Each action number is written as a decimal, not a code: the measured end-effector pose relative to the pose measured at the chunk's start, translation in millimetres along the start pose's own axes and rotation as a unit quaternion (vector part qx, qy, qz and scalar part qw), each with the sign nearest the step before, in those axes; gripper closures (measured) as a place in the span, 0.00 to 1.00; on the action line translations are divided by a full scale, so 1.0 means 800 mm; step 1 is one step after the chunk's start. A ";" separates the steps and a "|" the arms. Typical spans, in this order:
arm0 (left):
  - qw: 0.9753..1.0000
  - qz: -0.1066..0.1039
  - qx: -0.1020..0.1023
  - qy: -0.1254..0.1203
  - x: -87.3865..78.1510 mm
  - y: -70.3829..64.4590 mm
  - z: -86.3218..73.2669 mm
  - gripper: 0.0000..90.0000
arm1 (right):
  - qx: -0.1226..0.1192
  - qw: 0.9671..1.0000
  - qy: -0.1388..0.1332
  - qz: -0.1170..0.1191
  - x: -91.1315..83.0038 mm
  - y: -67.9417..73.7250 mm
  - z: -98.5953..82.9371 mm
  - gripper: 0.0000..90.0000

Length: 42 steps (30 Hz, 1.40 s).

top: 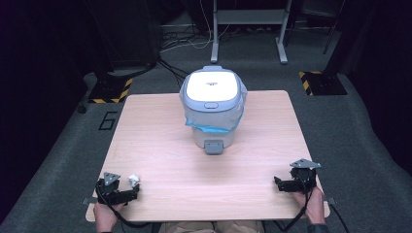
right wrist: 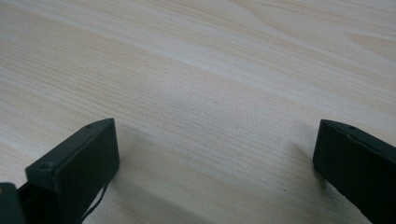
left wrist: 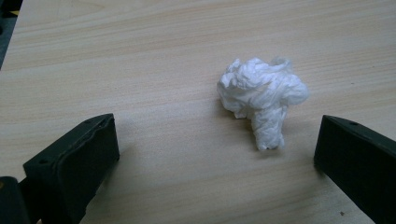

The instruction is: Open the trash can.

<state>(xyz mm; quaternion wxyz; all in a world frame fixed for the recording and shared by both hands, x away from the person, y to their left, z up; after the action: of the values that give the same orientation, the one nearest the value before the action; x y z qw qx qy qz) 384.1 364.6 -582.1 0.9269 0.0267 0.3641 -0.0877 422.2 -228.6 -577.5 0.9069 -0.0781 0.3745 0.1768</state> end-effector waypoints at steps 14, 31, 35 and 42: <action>1.000 0.000 0.000 0.000 0.000 0.000 0.000 0.00 | 0.015 1.000 -0.011 0.005 -0.010 0.006 0.009 0.03; 1.000 -0.001 0.001 0.001 0.000 0.000 0.000 0.00 | -0.016 0.999 -0.027 0.023 -0.029 0.037 0.052 0.04; 1.000 -0.001 0.001 0.001 0.000 0.000 0.000 0.00 | -0.024 0.999 -0.030 0.031 -0.032 0.044 0.063 0.04; 1.000 -0.001 0.001 0.001 0.000 0.000 0.000 0.00 | -0.037 0.998 -0.031 0.043 -0.032 0.059 0.078 0.04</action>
<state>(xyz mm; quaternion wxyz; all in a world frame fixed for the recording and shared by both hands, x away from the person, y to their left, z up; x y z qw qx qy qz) 383.8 364.6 -582.2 0.9264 0.0272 0.3649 -0.0892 428.3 -174.3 -515.6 0.9061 -0.0896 0.3424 0.2317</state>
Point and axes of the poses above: each handheld gripper's, and its own axes: x roughly forward along the jaws, z roughly out of its top, y roughly to its left, the point moved 7 cm from there along x, roughly forward along the jaws
